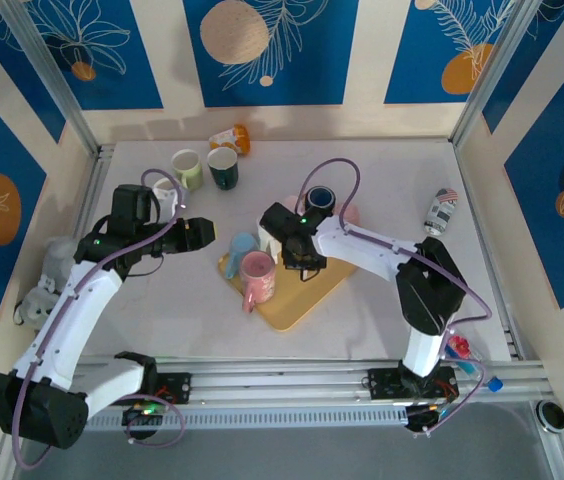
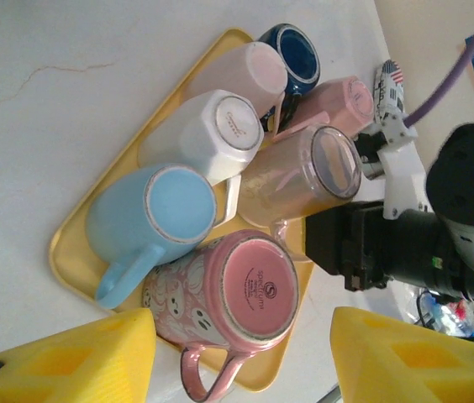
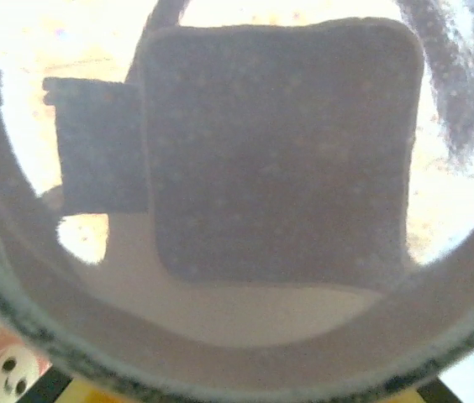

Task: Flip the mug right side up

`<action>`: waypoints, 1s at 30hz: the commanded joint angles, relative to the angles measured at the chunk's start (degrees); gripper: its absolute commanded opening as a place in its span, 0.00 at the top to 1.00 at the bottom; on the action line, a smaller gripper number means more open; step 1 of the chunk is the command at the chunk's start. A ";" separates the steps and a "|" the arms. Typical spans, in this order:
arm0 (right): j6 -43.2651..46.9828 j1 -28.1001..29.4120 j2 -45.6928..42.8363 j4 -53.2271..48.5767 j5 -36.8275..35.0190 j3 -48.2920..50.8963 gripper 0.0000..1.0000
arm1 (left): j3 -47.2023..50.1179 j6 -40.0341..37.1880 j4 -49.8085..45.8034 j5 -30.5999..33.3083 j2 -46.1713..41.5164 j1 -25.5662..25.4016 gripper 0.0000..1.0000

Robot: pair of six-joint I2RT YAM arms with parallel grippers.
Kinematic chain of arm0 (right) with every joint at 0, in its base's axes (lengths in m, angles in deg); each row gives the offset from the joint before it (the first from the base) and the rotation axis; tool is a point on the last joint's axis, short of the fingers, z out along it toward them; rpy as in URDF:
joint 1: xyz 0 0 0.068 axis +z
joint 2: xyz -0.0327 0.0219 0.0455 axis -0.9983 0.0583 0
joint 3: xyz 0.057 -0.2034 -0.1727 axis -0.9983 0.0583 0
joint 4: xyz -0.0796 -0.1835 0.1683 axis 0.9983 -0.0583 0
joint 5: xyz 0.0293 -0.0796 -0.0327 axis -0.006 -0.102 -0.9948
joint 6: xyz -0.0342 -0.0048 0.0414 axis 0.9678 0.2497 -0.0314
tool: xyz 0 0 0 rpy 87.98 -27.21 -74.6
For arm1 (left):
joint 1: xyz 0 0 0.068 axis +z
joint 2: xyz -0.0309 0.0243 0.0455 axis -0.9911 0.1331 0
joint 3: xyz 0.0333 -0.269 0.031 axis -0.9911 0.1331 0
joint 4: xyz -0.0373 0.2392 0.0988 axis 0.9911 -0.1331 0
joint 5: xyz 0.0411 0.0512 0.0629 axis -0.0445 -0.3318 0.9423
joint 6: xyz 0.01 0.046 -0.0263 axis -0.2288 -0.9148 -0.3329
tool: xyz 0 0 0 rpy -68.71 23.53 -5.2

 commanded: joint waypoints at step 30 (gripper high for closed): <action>-8.83 -7.29 -34.49 42.24 22.86 9.64 1.00 | 8.20 43.51 32.27 -7.12 -6.71 -3.03 0.38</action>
